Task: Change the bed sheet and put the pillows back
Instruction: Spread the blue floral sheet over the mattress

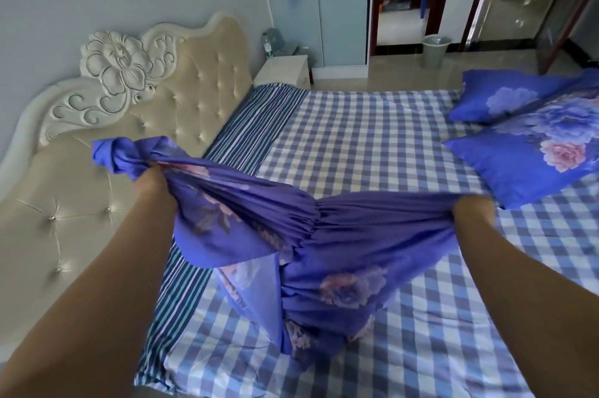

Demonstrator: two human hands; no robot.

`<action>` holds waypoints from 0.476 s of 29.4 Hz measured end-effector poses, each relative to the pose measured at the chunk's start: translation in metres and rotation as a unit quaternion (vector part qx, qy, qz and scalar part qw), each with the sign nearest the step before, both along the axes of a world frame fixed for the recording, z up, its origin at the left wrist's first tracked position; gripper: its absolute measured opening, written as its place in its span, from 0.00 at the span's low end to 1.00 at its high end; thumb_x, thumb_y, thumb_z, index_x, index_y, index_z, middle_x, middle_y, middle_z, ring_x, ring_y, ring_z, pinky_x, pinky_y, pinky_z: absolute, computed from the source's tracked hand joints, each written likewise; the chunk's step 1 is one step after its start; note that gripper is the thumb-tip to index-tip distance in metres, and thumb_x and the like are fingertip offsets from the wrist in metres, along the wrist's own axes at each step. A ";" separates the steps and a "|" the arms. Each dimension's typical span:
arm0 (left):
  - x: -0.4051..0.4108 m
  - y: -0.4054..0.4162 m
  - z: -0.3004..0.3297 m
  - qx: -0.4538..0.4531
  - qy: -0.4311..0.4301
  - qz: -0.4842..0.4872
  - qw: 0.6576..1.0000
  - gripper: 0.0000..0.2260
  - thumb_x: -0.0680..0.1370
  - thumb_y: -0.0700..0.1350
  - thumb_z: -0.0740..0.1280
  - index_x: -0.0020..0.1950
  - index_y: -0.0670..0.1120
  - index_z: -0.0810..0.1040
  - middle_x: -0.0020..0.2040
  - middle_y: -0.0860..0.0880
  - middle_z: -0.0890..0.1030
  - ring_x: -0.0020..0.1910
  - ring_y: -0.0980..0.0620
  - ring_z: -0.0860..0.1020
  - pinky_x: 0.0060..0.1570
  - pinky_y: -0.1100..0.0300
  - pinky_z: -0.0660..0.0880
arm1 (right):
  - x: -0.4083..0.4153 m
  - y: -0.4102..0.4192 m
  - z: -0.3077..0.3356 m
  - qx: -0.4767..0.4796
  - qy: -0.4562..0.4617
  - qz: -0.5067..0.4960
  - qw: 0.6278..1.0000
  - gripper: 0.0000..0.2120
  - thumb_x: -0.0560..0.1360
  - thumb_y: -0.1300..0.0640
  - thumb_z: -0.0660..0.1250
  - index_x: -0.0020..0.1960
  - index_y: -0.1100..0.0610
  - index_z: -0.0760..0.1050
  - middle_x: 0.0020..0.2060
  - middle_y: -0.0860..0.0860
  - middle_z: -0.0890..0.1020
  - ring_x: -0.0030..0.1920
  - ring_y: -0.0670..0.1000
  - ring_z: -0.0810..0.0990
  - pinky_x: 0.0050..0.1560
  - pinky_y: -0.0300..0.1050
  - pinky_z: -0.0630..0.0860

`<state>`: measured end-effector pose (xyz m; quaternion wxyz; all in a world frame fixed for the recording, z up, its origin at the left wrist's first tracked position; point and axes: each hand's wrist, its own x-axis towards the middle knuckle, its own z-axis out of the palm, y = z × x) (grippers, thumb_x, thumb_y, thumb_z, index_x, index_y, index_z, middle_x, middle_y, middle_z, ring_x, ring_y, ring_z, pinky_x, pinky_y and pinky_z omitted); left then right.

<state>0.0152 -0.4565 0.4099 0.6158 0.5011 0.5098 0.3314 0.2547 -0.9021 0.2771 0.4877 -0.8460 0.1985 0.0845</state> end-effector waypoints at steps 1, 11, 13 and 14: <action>0.006 -0.007 0.002 0.016 -0.016 -0.019 1.000 0.17 0.82 0.48 0.57 0.68 0.43 0.71 0.63 0.46 0.75 0.58 0.49 0.75 0.53 0.57 0.72 | -0.010 -0.002 -0.018 -0.095 0.065 0.054 0.992 0.18 0.78 0.60 0.57 0.66 0.61 0.71 0.62 0.60 0.76 0.60 0.59 0.76 0.47 0.43 0.73; 0.073 -0.148 0.087 0.034 -0.124 -0.415 0.901 0.03 0.76 0.42 0.69 0.46 0.45 0.82 0.42 0.48 0.85 0.41 0.52 0.83 0.44 0.59 0.80 | -0.130 0.167 0.069 0.189 -0.138 0.538 0.810 0.36 0.62 0.46 0.79 0.67 0.47 0.69 0.63 0.43 0.75 0.64 0.42 0.73 0.63 0.41 0.70; 0.081 -0.160 0.100 0.052 -0.157 -0.448 0.879 0.04 0.74 0.40 0.71 0.48 0.44 0.83 0.46 0.45 0.85 0.45 0.50 0.83 0.48 0.57 0.80 | -0.137 0.182 0.090 0.207 -0.112 0.539 0.809 0.17 0.66 0.52 0.76 0.53 0.46 0.76 0.51 0.47 0.81 0.52 0.46 0.79 0.54 0.38 0.76; 0.084 -0.160 0.104 0.079 -0.166 -0.437 0.880 0.07 0.74 0.39 0.71 0.52 0.43 0.82 0.49 0.44 0.84 0.49 0.49 0.83 0.52 0.55 0.79 | -0.137 0.187 0.099 0.210 -0.117 0.529 0.814 0.13 0.70 0.56 0.74 0.51 0.47 0.76 0.48 0.48 0.80 0.49 0.46 0.78 0.49 0.32 0.75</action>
